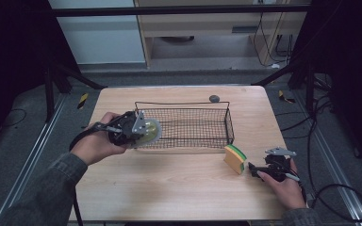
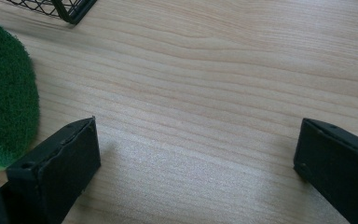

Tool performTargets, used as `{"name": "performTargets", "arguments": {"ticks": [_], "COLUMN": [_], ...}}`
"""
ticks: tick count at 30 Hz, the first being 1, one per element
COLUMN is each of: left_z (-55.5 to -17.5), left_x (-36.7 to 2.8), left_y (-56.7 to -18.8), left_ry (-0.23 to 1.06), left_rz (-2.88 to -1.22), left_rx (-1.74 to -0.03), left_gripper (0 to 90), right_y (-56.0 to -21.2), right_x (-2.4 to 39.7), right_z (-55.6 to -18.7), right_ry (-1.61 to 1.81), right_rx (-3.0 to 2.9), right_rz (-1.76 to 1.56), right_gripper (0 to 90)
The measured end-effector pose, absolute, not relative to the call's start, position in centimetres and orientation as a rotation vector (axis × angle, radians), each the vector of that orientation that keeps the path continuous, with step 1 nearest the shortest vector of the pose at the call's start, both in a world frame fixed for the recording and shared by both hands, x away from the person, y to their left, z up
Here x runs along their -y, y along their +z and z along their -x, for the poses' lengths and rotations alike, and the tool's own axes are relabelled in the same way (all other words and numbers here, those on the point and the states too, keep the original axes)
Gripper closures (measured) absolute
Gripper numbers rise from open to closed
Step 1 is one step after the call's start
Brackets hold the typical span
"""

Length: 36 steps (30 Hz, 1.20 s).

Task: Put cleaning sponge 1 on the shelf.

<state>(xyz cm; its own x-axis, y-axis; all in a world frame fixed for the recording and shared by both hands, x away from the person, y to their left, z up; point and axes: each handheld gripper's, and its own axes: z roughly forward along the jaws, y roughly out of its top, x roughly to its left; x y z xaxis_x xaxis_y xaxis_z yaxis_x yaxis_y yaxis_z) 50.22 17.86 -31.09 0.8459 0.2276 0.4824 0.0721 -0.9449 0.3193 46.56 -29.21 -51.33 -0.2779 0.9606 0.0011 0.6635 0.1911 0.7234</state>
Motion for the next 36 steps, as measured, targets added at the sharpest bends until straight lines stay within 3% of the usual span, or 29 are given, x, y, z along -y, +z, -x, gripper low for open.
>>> {"name": "performTargets", "arguments": {"ticks": [16,36], "left_z": [-52.4,-53.8], "left_x": [-16.3,-13.8], "left_y": [-29.2,-29.1], "left_ry": [0.881,0.847], "left_rz": [-2.680,-2.670], "left_rx": [-0.183,-0.115], "left_gripper": [70.5,70.5], "right_y": [-51.3,-51.3], "right_x": [29.2,29.2], "right_z": [-46.5,-46.5], "right_ry": [0.862,0.858], "right_rx": [-2.017,-2.016], "right_rz": [-1.519,-1.513], "right_gripper": [0.7,0.7]}}
